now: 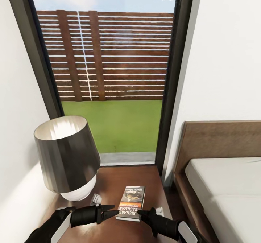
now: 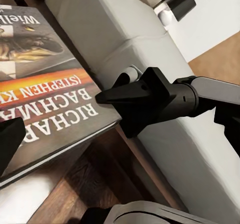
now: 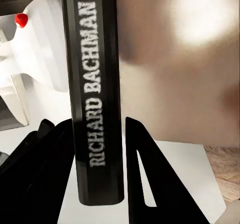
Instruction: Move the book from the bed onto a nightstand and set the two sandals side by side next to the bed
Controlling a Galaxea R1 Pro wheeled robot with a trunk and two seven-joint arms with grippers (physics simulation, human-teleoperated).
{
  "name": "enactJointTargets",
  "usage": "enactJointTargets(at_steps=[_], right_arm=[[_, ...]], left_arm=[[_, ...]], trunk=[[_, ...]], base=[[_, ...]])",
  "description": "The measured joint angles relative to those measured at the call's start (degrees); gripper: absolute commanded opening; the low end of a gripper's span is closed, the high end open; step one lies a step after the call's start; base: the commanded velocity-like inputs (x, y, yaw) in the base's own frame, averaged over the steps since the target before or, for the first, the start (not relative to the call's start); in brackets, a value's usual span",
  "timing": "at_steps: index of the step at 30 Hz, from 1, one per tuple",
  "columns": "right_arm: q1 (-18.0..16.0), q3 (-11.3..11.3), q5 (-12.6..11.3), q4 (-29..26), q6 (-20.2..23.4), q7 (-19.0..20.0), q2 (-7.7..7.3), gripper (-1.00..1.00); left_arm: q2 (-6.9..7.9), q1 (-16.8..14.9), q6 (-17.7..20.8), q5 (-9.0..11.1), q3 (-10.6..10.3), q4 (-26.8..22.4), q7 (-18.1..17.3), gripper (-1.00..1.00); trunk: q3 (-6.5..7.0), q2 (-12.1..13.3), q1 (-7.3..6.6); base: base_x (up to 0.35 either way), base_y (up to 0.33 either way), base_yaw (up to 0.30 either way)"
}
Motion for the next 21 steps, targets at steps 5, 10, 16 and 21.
enactJointTargets(at_steps=[5, 10, 16, 21], right_arm=[[0.0, 0.0, 0.0, 0.0, 0.1, 0.2, -0.03, -1.00], [0.0, 0.0, 0.0, -0.1, 0.2, 0.3, -0.03, -1.00], [0.0, 0.0, 0.1, -0.1, 0.2, 0.3, -0.07, -1.00], [0.0, 0.0, 0.1, -0.1, 0.2, 0.3, -0.08, -1.00]], left_arm=[[0.00, 0.0, 0.0, 0.0, 0.0, 0.0, 0.0, 1.00], [0.00, 0.0, 0.0, 0.0, 0.0, 0.0, 0.0, 1.00], [0.00, 0.0, 0.0, 0.0, 0.0, 0.0, 0.0, 1.00], [0.00, 0.0, 0.0, 0.0, 0.0, 0.0, 0.0, 1.00]], trunk=[[0.00, 0.0, 0.01], [0.00, 0.0, 0.01], [-0.18, -0.4, 0.23], [-1.07, -2.4, 1.32]], base=[[0.027, 0.018, 0.000], [0.003, 0.002, 0.000], [0.000, 0.000, 0.000], [0.000, 0.000, 0.000]])
